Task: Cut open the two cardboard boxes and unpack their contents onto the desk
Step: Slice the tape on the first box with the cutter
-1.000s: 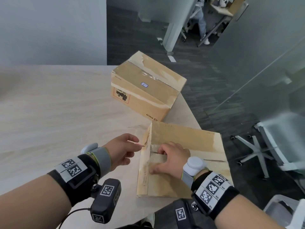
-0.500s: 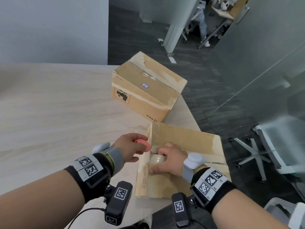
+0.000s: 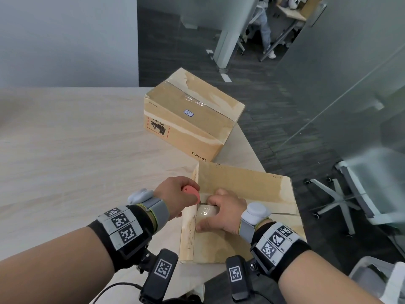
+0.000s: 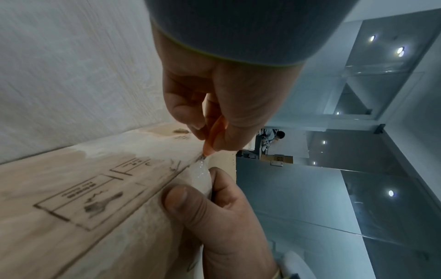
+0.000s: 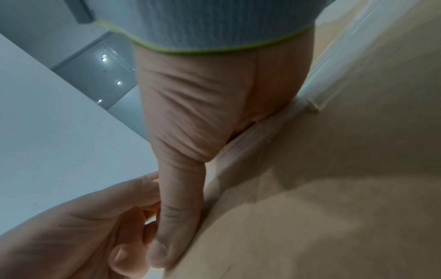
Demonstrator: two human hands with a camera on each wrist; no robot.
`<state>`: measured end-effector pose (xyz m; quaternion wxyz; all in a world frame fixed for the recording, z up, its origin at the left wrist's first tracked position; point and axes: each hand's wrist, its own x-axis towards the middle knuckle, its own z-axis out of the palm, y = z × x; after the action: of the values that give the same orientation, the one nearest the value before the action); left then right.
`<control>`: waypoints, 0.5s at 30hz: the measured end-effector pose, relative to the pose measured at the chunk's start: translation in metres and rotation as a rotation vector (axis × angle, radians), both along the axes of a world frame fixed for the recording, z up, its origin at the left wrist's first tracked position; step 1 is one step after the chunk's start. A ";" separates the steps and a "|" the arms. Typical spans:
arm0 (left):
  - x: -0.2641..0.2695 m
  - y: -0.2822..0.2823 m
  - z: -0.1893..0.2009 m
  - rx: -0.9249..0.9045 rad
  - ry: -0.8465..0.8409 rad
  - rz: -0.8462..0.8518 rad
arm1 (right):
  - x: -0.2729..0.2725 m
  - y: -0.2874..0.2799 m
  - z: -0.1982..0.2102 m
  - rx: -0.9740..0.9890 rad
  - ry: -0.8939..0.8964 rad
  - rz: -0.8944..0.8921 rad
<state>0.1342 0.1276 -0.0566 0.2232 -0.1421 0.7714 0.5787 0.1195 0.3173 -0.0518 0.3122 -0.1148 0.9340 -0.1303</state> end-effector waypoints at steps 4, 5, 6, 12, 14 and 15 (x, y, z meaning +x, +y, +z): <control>0.000 0.000 0.000 0.027 -0.028 0.004 | -0.001 0.002 -0.003 -0.003 0.008 -0.010; 0.000 -0.001 -0.001 0.036 -0.035 0.011 | -0.001 0.001 -0.003 -0.003 0.009 -0.008; 0.001 -0.002 -0.002 0.042 -0.042 0.017 | -0.001 0.001 -0.003 -0.002 0.010 -0.002; 0.003 0.001 -0.002 0.032 -0.040 0.012 | -0.001 0.003 -0.003 -0.021 0.002 0.000; 0.002 0.004 -0.001 0.013 -0.028 -0.013 | -0.001 0.003 -0.003 -0.033 -0.005 -0.006; 0.001 0.004 0.000 0.011 -0.026 -0.025 | -0.002 0.003 -0.004 -0.040 -0.008 -0.009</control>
<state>0.1351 0.1313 -0.0562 0.2413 -0.1389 0.7670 0.5780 0.1180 0.3205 -0.0555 0.3130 -0.1163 0.9305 -0.1509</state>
